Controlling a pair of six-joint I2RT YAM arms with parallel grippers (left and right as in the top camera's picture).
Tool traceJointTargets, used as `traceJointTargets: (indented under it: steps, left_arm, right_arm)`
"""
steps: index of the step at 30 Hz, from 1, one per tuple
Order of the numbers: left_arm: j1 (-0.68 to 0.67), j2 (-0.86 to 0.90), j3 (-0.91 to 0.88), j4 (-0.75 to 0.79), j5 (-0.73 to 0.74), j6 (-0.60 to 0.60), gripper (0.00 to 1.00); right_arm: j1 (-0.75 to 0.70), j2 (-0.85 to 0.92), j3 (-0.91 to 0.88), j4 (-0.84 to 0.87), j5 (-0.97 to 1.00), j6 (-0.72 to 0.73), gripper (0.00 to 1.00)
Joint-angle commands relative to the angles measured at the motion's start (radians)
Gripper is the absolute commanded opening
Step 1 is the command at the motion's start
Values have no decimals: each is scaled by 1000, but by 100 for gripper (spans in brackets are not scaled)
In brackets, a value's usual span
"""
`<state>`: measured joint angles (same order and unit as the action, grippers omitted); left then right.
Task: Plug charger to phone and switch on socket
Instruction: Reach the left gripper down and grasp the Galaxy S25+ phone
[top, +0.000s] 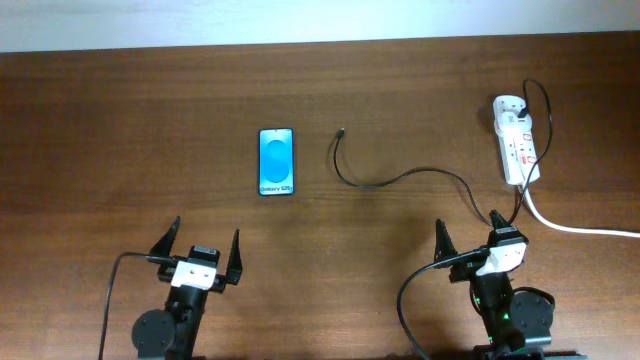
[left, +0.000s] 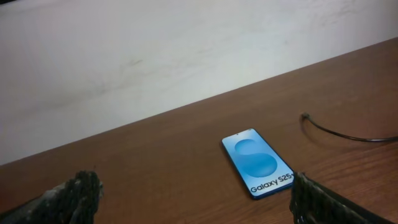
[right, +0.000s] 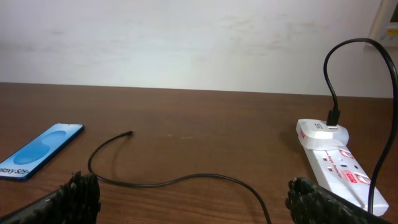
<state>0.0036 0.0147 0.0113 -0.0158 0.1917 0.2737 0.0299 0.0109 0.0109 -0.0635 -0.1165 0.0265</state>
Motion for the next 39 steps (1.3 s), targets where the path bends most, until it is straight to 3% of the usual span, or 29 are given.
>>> traceJointTargets:
  steps: [1, 7, 12, 20, 23, 25, 27, 34, 39]
  left_arm:
    - [6, -8, -2, 4, 40, -45, 99]
    - [6, 12, 27, 12, 41, -184, 99]
    - [6, 114, 101, 30, 60, -184, 99]
    - [6, 499, 371, 30, 123, -183, 99]
    - [6, 756, 539, 20, 219, -184, 99]
    - [6, 909, 658, -39, 290, -184, 99]
    - [6, 1137, 871, -196, 337, -183, 99]
    - [5, 1600, 1481, -691, 334, -139, 99]
    - [-79, 1763, 1771, -859, 74, -111, 99]
  right_arm:
    - [8, -7, -5, -5, -6, 8, 99]
    - [8, -7, -5, -5, -6, 8, 99]
    - [8, -7, -5, -5, -6, 8, 98]
    - [8, -7, -5, -5, -6, 8, 98]
    - [8, -7, -5, -5, -6, 8, 99]
    - [8, -7, -5, -5, -6, 8, 99]
    - [8, -7, -5, -5, -6, 8, 98]
    - [8, -7, -5, -5, -6, 8, 98]
    - [8, -7, -5, -5, -6, 8, 99]
